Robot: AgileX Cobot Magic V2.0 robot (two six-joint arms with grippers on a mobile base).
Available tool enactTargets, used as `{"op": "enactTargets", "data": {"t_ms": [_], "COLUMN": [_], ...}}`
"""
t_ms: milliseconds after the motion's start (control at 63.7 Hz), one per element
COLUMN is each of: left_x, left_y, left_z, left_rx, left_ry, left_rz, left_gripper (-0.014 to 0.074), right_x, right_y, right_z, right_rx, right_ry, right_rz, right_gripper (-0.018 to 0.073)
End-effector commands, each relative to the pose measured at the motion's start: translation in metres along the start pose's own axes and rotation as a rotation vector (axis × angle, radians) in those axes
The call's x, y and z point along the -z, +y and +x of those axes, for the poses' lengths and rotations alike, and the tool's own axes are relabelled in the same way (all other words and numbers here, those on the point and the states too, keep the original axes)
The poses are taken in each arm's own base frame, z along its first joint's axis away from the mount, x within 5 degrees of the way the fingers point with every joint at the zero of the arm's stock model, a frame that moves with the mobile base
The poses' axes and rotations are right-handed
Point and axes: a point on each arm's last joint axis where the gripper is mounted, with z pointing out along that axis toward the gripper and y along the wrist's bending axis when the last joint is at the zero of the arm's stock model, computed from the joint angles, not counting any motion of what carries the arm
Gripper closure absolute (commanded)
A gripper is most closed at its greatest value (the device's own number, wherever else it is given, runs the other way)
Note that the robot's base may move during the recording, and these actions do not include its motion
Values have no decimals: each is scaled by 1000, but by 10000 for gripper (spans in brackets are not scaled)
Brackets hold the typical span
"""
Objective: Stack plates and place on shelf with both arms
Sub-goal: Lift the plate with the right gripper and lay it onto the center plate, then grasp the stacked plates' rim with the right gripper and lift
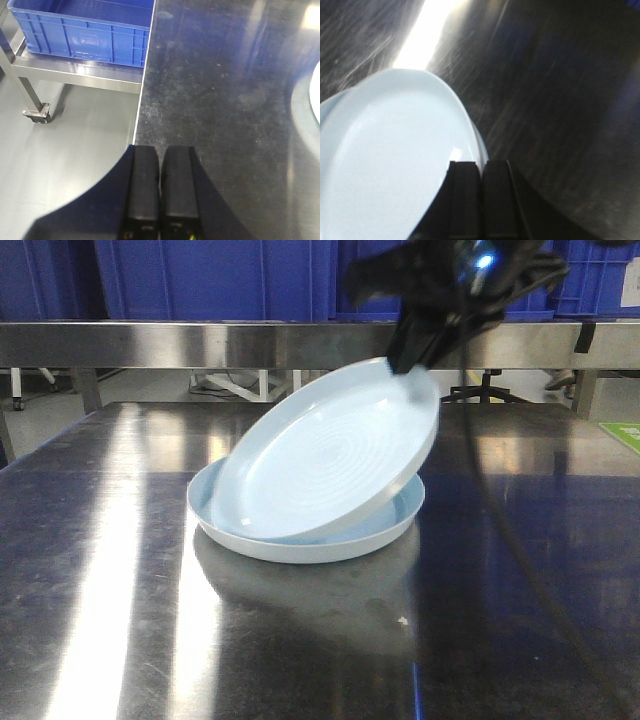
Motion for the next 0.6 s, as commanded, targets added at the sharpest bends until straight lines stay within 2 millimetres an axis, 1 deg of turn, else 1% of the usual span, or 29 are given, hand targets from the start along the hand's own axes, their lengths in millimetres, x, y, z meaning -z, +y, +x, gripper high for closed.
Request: {"op": "enactTargets", "data": {"t_ms": [0,126,173,408,534,581], "left_x": [5,5,5,5,5,5], "left_y": [-3,-3,-3,-3,-3,-3], "left_z": [-14,-14,-14,-14,-14,-14], "left_rx": [2,2,2,2,2,2], "left_ry": [-97,-97,-97,-97,-97,-97], "left_rz": [23,23,23,23,23,23], "left_gripper": [503,503,503,503,503,503], "right_x": [11,-4,-8,-32,-41,-43], "right_y": [6,10,11,13,13,13], "right_z": [-17,-9,-6,8,11,12], "right_rx": [23,33,35,43,44,45], "right_ry": [-99,-32,-10,87,105,108], "right_rz": [-21,-19,-16,-6,-5,-5], "right_gripper": [412,202,162,157,159,174]}}
